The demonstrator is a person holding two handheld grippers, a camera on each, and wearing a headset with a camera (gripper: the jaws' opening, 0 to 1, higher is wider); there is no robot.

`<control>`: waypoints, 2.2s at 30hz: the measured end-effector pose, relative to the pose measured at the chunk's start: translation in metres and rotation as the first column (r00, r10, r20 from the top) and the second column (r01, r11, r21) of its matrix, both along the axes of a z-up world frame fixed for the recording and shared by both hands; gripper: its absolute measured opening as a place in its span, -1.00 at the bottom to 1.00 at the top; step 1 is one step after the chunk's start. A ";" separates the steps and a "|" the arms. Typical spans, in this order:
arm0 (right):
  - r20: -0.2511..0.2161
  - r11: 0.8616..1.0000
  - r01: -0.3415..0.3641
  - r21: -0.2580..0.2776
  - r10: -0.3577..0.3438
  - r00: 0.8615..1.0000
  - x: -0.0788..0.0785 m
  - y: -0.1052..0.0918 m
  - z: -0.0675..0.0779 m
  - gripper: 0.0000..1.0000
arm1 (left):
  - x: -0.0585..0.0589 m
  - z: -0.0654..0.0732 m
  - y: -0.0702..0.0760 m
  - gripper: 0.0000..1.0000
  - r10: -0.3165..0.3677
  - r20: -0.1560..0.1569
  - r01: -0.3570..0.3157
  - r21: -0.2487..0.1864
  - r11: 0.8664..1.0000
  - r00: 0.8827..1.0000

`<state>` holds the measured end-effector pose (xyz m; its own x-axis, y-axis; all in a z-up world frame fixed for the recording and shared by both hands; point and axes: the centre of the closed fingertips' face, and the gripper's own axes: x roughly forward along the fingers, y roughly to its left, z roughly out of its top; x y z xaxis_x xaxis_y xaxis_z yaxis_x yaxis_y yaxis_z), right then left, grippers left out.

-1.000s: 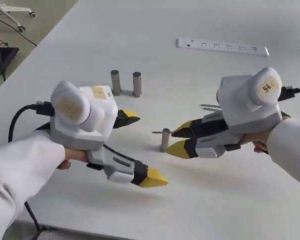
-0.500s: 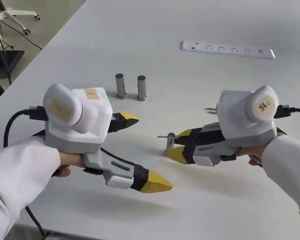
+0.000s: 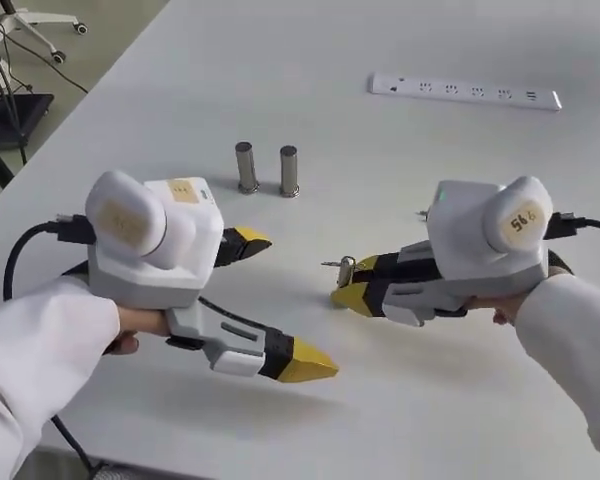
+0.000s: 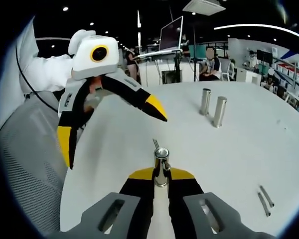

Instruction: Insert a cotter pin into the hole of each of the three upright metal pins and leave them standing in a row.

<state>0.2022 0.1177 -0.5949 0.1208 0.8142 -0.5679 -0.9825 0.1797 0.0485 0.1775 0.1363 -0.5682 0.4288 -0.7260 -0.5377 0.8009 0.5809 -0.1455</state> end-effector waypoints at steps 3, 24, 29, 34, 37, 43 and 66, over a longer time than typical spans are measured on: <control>0.021 1.000 0.014 0.015 -0.015 1.000 0.007 0.002 0.003 -0.93 | -0.001 0.000 0.001 0.90 0.000 -0.006 0.000 0.001 1.000 1.000; 0.044 0.998 0.060 0.026 -0.061 0.997 0.052 0.010 0.004 -0.92 | 0.005 0.005 0.010 0.94 0.036 0.014 -0.036 -0.003 0.999 0.999; 0.044 0.997 0.056 0.044 -0.058 0.997 0.050 0.008 0.003 -0.92 | 0.006 0.007 0.010 0.94 0.036 0.020 -0.036 -0.001 0.999 0.999; 0.030 0.997 0.055 0.047 -0.057 0.998 0.050 0.010 0.004 -0.91 | 0.007 0.011 0.008 0.95 0.030 0.028 -0.030 -0.001 1.000 0.999; 0.051 0.999 0.042 0.034 -0.043 0.998 0.048 0.011 0.004 -0.88 | 0.008 0.014 0.007 0.95 0.029 0.033 -0.029 -0.001 1.000 0.999; 0.071 0.998 0.058 0.012 -0.058 0.996 0.044 0.007 0.010 -0.42 | 0.008 0.020 0.006 0.95 0.025 0.044 -0.025 0.000 1.000 0.999; -0.054 0.973 0.185 0.135 -0.179 0.982 -0.030 -0.060 0.078 0.69 | 0.003 0.052 0.019 0.98 0.067 0.072 -0.061 -0.086 0.994 0.995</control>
<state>0.1725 0.0582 -0.5173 0.2535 0.8516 -0.4589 -0.9305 0.3444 0.1251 0.1803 0.1554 -0.5164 0.5128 -0.7367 -0.4408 0.7727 0.6198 -0.1370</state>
